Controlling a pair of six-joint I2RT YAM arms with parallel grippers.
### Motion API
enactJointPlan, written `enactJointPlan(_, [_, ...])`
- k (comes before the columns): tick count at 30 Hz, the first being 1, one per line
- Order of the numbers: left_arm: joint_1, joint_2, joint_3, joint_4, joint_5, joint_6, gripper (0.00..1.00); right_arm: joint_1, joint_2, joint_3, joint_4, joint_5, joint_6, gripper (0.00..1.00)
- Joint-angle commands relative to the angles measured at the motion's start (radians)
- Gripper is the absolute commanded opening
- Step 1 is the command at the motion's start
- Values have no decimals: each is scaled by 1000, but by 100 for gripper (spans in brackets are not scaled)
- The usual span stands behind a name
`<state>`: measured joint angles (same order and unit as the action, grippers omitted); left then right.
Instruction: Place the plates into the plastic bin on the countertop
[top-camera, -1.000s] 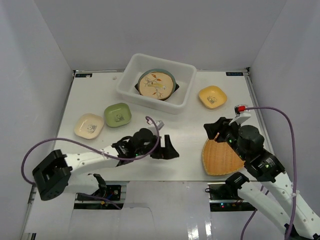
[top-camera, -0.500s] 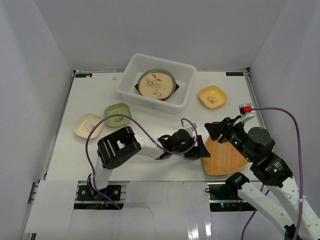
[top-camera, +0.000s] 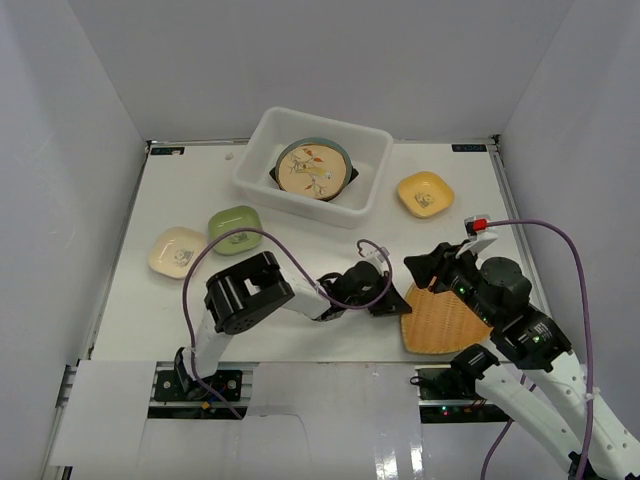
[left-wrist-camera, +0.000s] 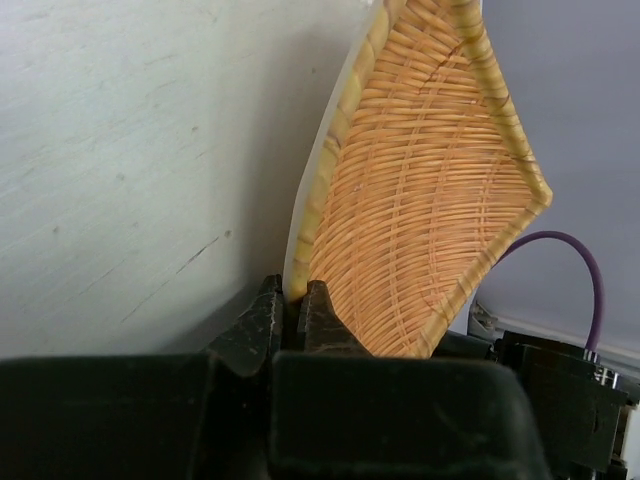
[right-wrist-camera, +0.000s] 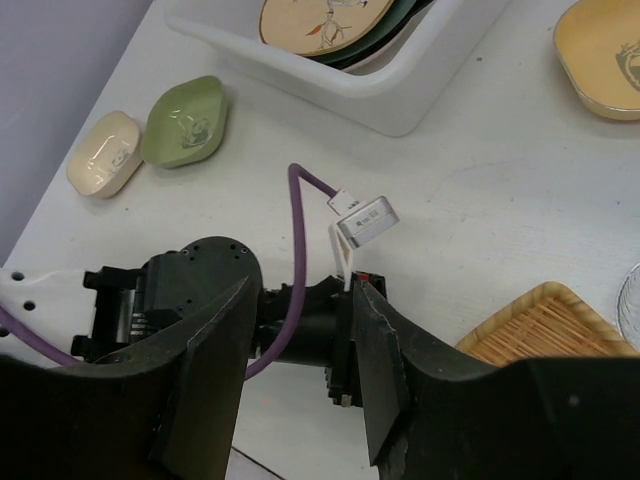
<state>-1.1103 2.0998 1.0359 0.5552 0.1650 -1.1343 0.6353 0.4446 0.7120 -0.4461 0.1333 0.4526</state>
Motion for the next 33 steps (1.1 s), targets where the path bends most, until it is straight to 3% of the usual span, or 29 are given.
enactJointPlan(1, [7,-96,-95,-92,-68,74,0,4,-1,-2,29,49,-11,50])
enactJointPlan(4, [20,-216,-212,-84,-105,103,0,4,-1,4,17,101,-17,50])
enactJointPlan(8, [75,-505,-368,-124,-150,149,0,4,-12,0,9,192,4,42])
enactJointPlan(9, [114,-640,-391,-139,-150,162,0,4,-12,-2,10,207,11,40])
enactJointPlan(12, [212,-888,-433,-227,-222,200,0,3,-1,3,10,264,12,26])
enactJointPlan(16, [335,-1034,-344,-362,-274,295,0,3,-1,47,9,313,-2,8])
enactJointPlan(21, [581,-910,-76,-413,-227,378,0,4,8,95,9,299,-49,8])
enactJointPlan(23, [676,-770,52,-425,-167,377,0,4,13,77,7,267,-52,8])
enactJointPlan(29, [782,-383,383,-512,-73,418,0,4,-3,-29,6,216,-37,12])
enactJointPlan(33, [825,-204,579,-549,-19,409,0,3,0,-74,1,204,-37,13])
